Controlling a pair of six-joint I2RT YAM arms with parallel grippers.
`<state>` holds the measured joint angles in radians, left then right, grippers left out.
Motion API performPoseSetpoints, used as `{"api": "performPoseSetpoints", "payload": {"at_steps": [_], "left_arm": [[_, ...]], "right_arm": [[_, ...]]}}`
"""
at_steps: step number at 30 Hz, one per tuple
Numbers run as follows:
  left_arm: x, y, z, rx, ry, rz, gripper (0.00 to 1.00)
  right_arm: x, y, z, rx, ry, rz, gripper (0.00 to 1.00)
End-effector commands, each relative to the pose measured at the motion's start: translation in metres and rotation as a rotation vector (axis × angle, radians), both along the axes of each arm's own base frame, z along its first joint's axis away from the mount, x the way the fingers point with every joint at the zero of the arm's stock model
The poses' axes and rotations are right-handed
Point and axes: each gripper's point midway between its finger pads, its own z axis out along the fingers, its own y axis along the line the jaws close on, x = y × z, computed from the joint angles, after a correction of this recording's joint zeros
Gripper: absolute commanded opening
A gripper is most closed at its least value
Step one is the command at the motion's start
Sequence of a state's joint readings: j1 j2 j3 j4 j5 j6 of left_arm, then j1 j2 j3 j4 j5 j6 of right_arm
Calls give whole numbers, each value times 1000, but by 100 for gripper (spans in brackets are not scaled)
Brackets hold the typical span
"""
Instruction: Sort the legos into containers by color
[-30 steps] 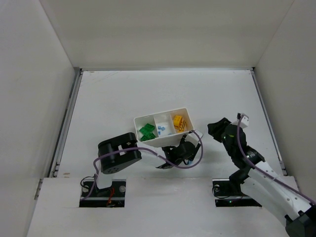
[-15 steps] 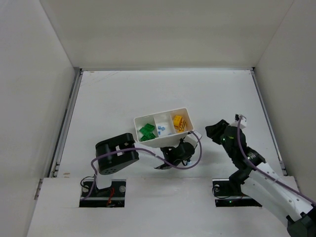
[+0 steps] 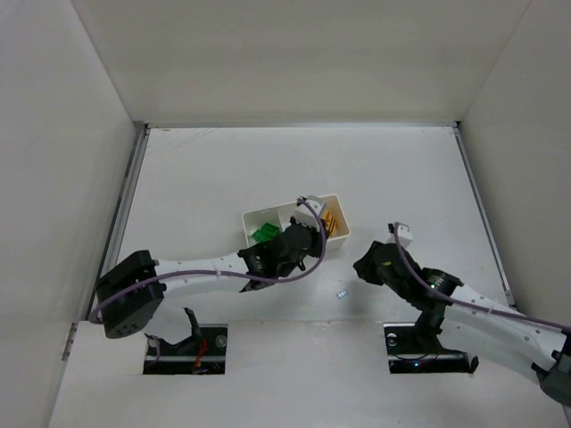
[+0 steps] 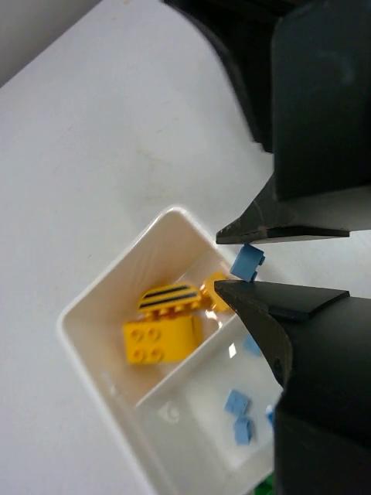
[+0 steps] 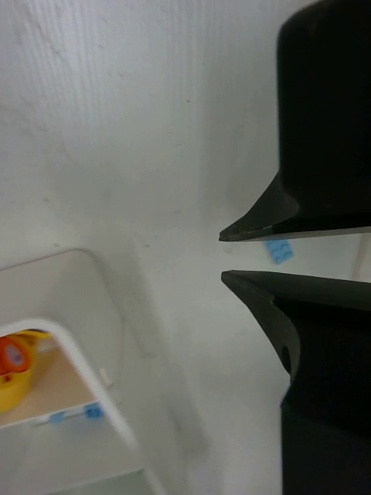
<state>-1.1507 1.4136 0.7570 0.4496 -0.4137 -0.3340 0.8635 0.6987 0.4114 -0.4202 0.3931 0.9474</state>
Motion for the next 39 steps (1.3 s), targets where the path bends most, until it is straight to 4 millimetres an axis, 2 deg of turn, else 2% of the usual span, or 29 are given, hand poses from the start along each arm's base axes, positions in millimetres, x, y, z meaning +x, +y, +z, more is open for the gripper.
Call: {"api": "performPoseSetpoints", "payload": {"at_steps": [1,4,6,9,13,17,20,23,35,39], "left_arm": [[25,31,6,-13,9,109,17],[52,52,1,-11,29,194,19],[65,61,-7,0,51,232,19],[80,68,-22,19,84,263,20],[88,65,-38,34,117,261,21],[93,63,-44,43,123,263,24],[94,66,-43,36,121,274,33],[92,70,-32,9,98,283,41],[69,93,2,-116,34,278,42],[66,98,2,-126,29,281,42]], "right_arm": [[-17,17,-4,-47,62,72,29],[-41,32,-14,-104,128,162,47],[-54,41,-18,-115,157,205,54],[-68,51,-24,-112,205,242,56],[-71,57,-33,-109,239,238,56],[-71,58,-39,-115,256,227,56],[-71,58,-44,-136,267,223,56],[-66,61,-45,-134,263,215,56],[-36,61,-52,-211,245,149,52],[-26,65,-55,-283,235,161,48]]}}
